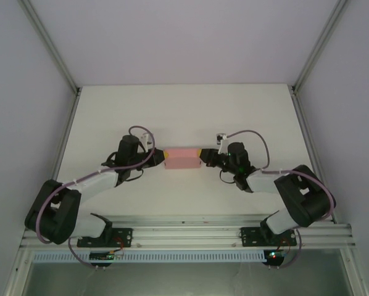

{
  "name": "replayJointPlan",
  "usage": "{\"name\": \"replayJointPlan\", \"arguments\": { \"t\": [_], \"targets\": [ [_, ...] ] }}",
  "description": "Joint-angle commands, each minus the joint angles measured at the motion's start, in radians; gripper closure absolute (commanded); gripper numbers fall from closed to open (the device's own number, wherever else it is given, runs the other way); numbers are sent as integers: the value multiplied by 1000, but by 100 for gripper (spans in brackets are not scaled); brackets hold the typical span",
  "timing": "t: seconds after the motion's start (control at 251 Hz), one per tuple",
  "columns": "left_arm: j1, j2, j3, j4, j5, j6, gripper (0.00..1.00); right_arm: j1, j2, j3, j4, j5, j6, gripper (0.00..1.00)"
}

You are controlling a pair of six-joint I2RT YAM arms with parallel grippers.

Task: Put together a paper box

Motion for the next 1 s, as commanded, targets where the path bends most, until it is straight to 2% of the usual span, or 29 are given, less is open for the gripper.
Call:
{"name": "replayJointPlan", "arguments": {
  "t": [0.0, 0.036, 0.1, 0.168, 0.251, 0.363, 0.391, 0.435, 0.467, 0.495, 0.539, 0.575, 0.611, 0.623, 0.635, 0.71, 0.782, 0.91, 0.994],
  "targets": [
    [-2, 35, -31, -132, -6, 29, 100, 6, 25, -47, -247, 22, -44, 95],
    [-2, 33, -14, -153, -11, 33, 100, 9, 7, -31, -265, 39, -64, 93],
    [-3, 29, 28, -205, -22, 54, 81, 16, -25, 8, -335, 58, -73, 87],
    [-3, 23, 78, -263, -36, 74, 74, 19, -55, 67, -427, 62, -77, 80],
    [-1, 10, 146, -333, -75, 93, 50, 19, -87, 145, -564, 62, -101, 67],
    [0, 2, 252, -441, -142, 139, 25, 7, -108, 255, -680, 57, -77, 47],
    [3, 0, 277, -464, -157, 146, 20, 1, -109, 286, -711, 58, -75, 45],
    [9, -4, 311, -497, -177, 152, 8, -10, -110, 333, -758, 54, -77, 40],
    [16, -7, 337, -521, -187, 161, 0, -21, -108, 364, -788, 53, -86, 32],
    [22, -14, 356, -542, -200, 168, 1, -30, -110, 387, -799, 50, -94, 26],
    [32, -28, 378, -565, -220, 178, 0, -46, -110, 411, -807, 17, -125, 25],
    [39, -44, 388, -583, -252, 186, 0, -60, -109, 431, -800, -25, -159, 20],
    [46, -58, 398, -610, -315, 187, 0, -72, -107, 450, -795, -86, -222, 12],
    [48, -62, 401, -621, -340, 183, 0, -75, -106, 456, -793, -115, -253, 4],
    [51, -66, 405, -635, -365, 184, 0, -79, -104, 462, -788, -146, -285, 1],
    [77, -88, 425, -716, -520, 175, 0, -82, -86, 531, -844, -260, -546, 0],
    [119, -105, 425, -761, -590, 169, 0, -54, -60, 621, -1011, -323, -858, 0],
    [198, -137, 395, -778, -585, 178, 0, 45, 37, 798, -1372, -194, -1401, 1],
    [219, -155, 375, -778, -591, 191, 0, 113, 135, 912, -1535, -54, -1588, 1]
  ]
}}
